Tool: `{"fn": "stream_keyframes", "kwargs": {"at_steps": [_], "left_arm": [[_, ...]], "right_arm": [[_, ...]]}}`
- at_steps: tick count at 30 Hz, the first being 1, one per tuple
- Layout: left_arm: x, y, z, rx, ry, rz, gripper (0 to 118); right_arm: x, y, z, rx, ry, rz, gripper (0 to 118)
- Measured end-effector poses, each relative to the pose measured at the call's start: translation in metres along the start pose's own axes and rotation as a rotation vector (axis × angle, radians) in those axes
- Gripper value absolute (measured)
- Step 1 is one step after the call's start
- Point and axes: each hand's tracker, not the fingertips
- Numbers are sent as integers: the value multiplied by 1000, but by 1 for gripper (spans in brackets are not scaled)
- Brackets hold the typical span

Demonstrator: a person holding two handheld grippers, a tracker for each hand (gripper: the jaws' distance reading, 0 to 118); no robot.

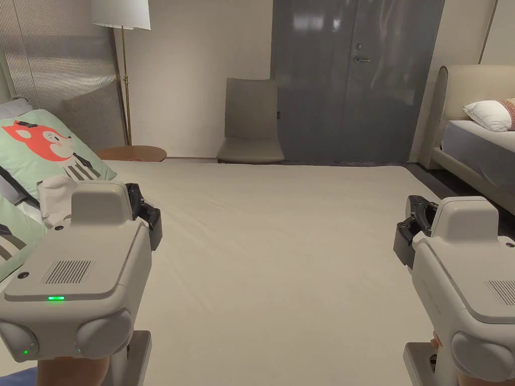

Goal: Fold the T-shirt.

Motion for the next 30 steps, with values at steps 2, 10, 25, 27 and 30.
{"fn": "stream_keyframes", "kwargs": {"at_steps": [2, 10, 25, 27, 30], "left_arm": [[1, 0, 1, 4, 2, -6, 5], [1, 1, 4, 13, 0, -11, 79], [-1, 1, 7, 27, 18, 0, 111], [0, 1, 8, 29, 16, -4, 111], [0, 1, 9, 45, 7, 1, 111]], "right_arm": [[1, 0, 0, 0, 1, -2, 1], [1, 1, -2, -13, -6, 11, 103], [3, 2, 1, -4, 4, 7, 117], [4, 2, 1, -2, 5, 5, 117], [4, 3, 1, -4, 25, 2, 117]]}}
